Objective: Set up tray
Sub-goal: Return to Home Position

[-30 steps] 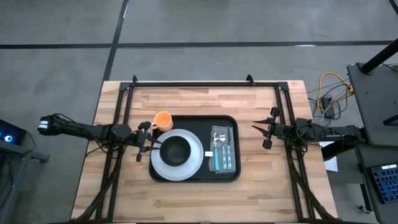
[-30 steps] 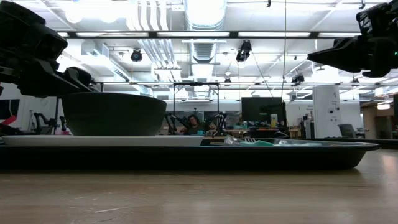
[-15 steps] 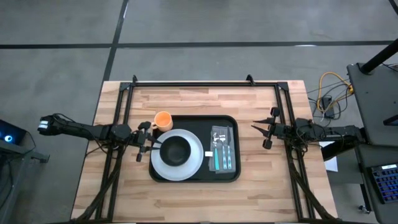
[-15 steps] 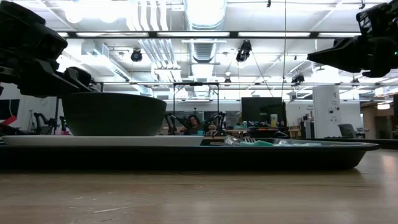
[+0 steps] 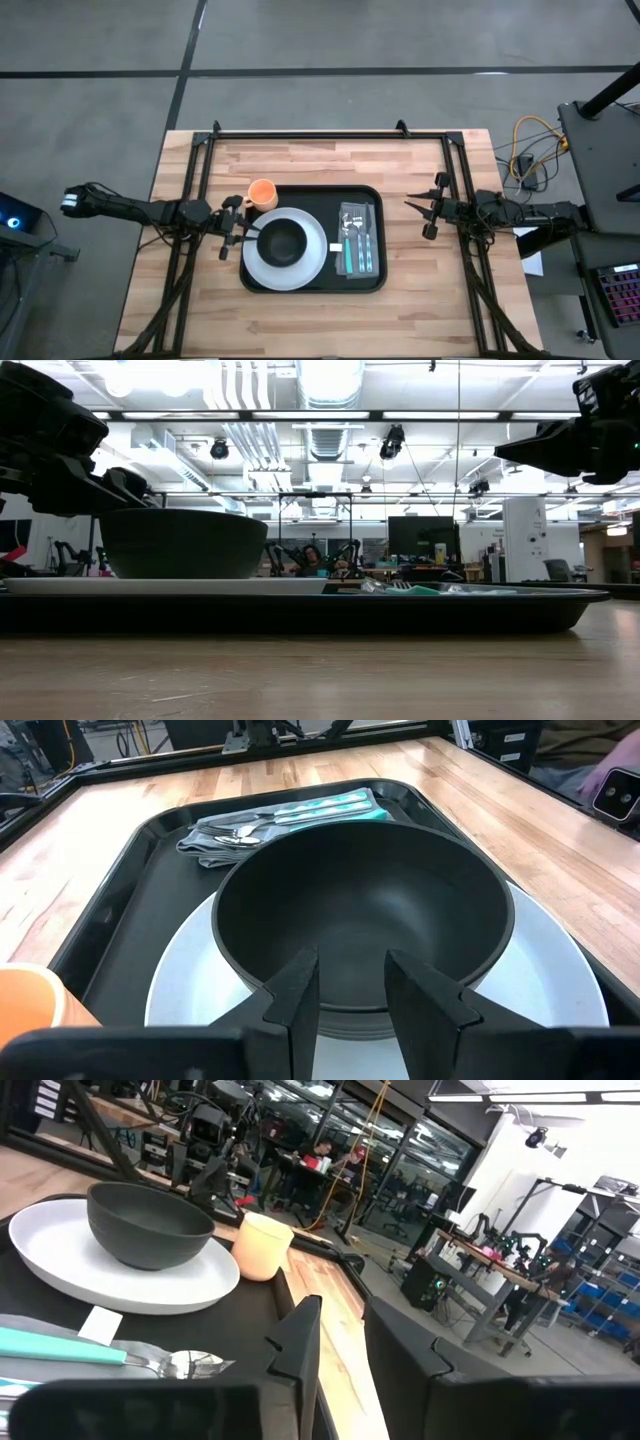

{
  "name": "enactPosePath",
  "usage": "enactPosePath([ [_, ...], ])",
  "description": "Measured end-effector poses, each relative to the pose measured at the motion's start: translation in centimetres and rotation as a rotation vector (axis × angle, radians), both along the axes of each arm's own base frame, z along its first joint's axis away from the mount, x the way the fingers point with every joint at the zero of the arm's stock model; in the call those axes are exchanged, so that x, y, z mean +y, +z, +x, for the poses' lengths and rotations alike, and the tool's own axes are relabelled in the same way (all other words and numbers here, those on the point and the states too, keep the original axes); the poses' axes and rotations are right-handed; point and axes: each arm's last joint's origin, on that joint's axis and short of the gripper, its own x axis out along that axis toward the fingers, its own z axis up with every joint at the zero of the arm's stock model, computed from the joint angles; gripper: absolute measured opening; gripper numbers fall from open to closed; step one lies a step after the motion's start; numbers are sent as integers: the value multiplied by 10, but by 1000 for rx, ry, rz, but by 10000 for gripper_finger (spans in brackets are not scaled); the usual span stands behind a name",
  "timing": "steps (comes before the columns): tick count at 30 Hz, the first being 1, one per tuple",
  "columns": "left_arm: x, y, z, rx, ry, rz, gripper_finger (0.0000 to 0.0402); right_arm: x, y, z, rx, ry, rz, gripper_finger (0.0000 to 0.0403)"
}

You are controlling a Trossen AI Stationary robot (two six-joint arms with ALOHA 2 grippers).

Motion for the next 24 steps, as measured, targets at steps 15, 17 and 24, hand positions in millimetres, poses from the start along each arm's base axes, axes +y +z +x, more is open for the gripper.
enactPosePath([
  [15, 0, 0, 0, 0, 0, 0, 96, 0, 0, 0, 0, 1, 0, 82],
  [17, 0, 0, 0, 0, 0, 0, 96, 0, 0, 0, 0, 1, 0, 84],
  [24, 0, 0, 0, 0, 0, 0, 96, 0, 0, 0, 0, 1, 0, 78],
])
